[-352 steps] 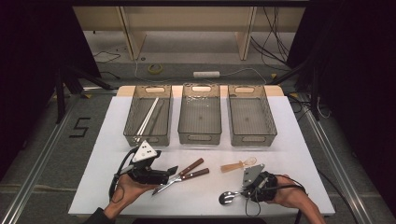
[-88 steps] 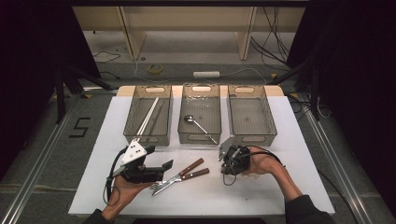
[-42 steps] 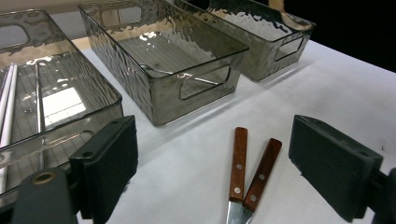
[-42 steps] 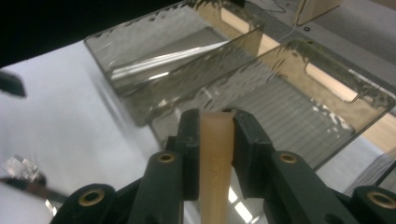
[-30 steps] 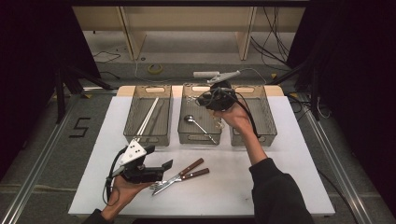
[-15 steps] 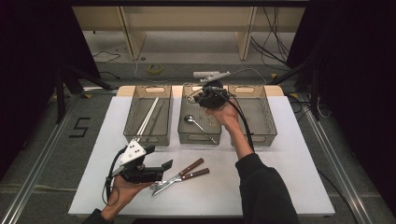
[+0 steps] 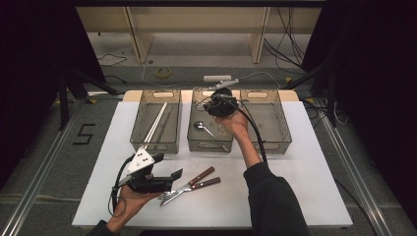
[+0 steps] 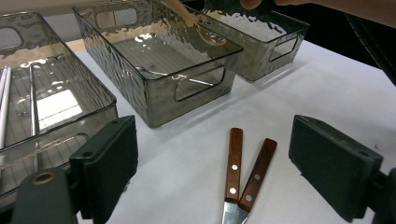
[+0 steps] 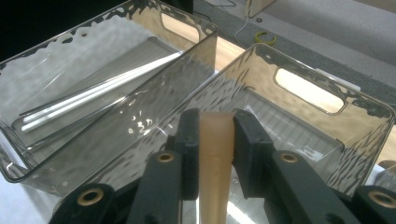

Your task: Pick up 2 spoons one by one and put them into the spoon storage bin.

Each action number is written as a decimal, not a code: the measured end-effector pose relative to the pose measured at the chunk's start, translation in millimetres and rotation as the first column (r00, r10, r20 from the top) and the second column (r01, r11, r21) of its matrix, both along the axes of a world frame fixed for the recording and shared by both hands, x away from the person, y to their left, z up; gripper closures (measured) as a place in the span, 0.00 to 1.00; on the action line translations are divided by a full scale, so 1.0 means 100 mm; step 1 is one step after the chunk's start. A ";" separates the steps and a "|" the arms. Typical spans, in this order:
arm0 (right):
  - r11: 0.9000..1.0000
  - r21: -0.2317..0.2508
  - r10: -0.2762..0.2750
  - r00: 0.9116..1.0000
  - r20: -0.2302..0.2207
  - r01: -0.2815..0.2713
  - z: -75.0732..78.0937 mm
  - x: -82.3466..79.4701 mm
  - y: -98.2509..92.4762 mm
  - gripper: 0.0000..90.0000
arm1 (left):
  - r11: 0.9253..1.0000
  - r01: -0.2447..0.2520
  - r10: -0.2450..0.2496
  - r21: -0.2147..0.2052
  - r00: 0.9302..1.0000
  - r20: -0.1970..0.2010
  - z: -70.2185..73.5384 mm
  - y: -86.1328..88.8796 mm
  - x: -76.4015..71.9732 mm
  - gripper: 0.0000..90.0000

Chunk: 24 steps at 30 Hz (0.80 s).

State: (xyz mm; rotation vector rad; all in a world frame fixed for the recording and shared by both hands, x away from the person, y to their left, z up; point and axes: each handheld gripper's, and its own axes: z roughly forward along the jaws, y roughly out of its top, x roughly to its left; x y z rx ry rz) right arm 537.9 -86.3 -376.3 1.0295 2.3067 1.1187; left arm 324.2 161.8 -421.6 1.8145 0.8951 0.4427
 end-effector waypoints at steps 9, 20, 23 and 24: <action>1.000 -0.007 -0.018 1.000 -0.016 0.018 -0.10 0.00 -0.04 0.82 | 1.000 0.003 -0.003 0.001 1.000 -0.003 -0.01 -0.01 0.00 0.17; 1.000 -0.012 -0.016 0.999 -0.032 0.016 -0.19 -0.01 -0.03 0.82 | 1.000 0.006 -0.006 0.005 1.000 -0.008 -0.01 -0.03 0.00 0.17; 1.000 -0.015 -0.018 0.999 -0.036 0.018 -0.22 -0.01 -0.03 0.82 | 1.000 0.008 -0.008 0.008 1.000 -0.008 -0.01 -0.03 0.00 0.17; 1.000 -0.018 -0.018 0.999 -0.035 0.017 -0.23 -0.01 -0.03 0.82 | 1.000 0.008 -0.008 0.008 1.000 -0.008 -0.01 -0.03 0.00 0.17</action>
